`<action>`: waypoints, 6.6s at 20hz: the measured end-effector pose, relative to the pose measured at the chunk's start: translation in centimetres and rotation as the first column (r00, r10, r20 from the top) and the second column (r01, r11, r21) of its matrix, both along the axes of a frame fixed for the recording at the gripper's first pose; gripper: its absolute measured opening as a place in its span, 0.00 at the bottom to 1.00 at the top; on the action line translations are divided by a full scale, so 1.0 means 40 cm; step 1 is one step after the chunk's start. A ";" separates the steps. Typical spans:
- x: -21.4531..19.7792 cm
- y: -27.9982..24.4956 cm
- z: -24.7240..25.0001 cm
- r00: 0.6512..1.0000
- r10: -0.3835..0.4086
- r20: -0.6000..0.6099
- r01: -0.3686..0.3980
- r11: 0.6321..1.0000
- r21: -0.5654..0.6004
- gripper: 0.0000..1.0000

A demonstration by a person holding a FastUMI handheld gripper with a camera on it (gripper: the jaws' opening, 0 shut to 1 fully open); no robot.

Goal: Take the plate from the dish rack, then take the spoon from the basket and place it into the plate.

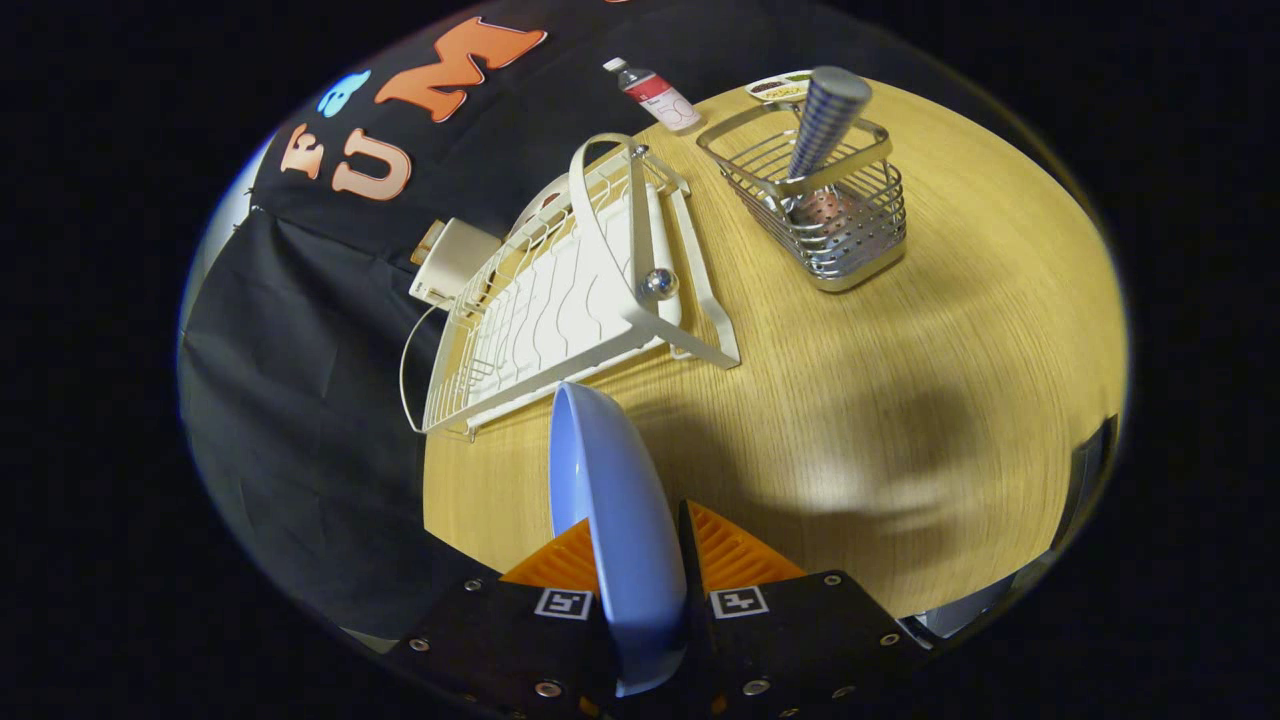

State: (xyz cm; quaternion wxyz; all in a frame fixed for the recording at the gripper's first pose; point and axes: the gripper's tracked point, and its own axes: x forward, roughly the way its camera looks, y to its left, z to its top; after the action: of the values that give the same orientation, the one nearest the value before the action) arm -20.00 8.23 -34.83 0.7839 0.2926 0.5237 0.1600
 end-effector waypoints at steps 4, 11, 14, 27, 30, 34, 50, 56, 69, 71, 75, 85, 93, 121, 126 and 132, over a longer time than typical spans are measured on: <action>0.009 0.019 -0.030 0.997 -0.080 0.023 0.078 0.994 0.075 0.29; 0.038 0.019 -0.066 0.994 -0.101 0.041 0.098 0.993 0.066 0.39; 0.044 0.020 -0.059 0.996 -0.047 0.075 0.046 0.999 0.006 0.46; 0.146 -0.235 0.073 0.917 -0.041 0.397 0.173 0.937 -0.303 0.85; 0.206 -0.296 0.146 0.838 -0.084 0.539 0.288 0.908 -0.306 0.86; 0.271 -0.333 0.193 0.779 -0.041 0.625 0.333 0.872 -0.358 0.86; 0.336 -0.314 0.194 0.758 -0.048 0.650 0.344 0.877 -0.336 0.14; 0.351 -0.319 0.254 0.749 -0.056 0.660 0.356 0.875 -0.329 0.11; 0.329 -0.289 0.507 0.671 -0.099 0.735 0.364 0.908 -0.210 0.11; 0.313 -0.266 0.530 0.671 -0.095 0.736 0.336 0.923 -0.187 0.11; 0.266 -0.162 0.548 0.681 -0.034 0.731 0.223 0.961 -0.162 0.11; 0.206 0.064 0.455 0.735 0.140 0.663 -0.065 0.988 -0.137 0.11; 0.158 0.193 0.328 0.747 0.275 0.605 -0.232 0.961 -0.150 0.11; 0.007 0.101 0.047 0.826 0.411 0.386 -0.302 0.901 -0.313 0.20; 0.018 0.079 0.054 0.836 0.411 0.364 -0.283 0.890 -0.357 0.28; 0.098 0.055 0.222 0.829 0.291 0.478 -0.149 0.938 -0.313 0.51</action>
State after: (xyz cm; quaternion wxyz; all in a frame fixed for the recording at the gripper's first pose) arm -16.09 10.43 -25.95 0.9032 0.0697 0.3405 0.2517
